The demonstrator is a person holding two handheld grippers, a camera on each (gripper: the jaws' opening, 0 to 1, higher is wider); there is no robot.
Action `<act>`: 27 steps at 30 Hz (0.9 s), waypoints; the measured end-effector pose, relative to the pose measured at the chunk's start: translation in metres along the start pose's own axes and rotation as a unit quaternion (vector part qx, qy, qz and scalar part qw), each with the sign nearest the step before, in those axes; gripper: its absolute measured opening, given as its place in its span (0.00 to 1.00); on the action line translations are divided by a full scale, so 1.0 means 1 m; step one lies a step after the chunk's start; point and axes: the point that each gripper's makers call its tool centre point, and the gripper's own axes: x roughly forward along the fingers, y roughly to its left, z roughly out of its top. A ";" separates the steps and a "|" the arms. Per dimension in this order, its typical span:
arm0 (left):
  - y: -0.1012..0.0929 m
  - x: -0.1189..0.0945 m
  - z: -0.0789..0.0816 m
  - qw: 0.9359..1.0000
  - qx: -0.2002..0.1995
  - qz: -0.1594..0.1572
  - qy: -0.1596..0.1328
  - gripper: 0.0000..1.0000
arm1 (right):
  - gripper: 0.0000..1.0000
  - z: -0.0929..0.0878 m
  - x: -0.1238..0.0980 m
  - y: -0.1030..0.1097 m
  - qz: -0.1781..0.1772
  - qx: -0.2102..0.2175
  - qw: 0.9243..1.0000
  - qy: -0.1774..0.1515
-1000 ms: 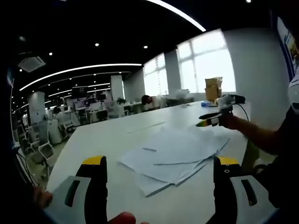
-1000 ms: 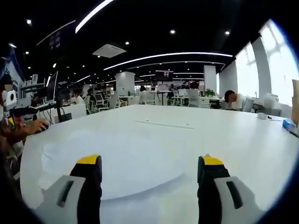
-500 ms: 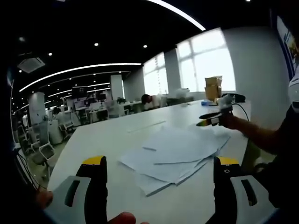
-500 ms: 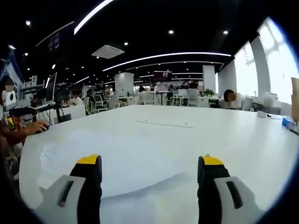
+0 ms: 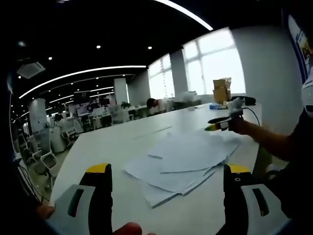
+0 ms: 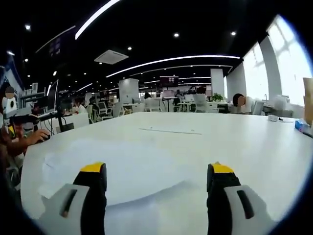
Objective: Organize the stack of printing papers by aligning and flattening the scattered papers on the table
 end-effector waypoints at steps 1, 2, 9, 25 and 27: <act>0.000 0.000 0.000 1.000 0.001 -0.001 0.001 0.97 | 0.80 0.000 0.000 0.000 0.000 0.001 1.000 0.001; 0.000 0.000 0.000 1.000 0.001 -0.001 0.001 0.97 | 0.80 0.000 0.000 0.000 0.000 0.001 1.000 0.001; -0.001 0.001 -0.002 1.000 0.001 -0.004 0.005 0.97 | 0.80 0.000 0.000 0.000 0.000 0.002 1.000 -0.001; -0.001 0.002 -0.005 1.000 -0.003 -0.003 0.005 0.97 | 0.80 -0.001 0.000 -0.001 -0.001 0.002 1.000 0.001; -0.001 0.002 -0.006 1.000 -0.003 -0.004 0.006 0.97 | 0.80 -0.001 0.000 -0.001 -0.002 0.002 1.000 0.001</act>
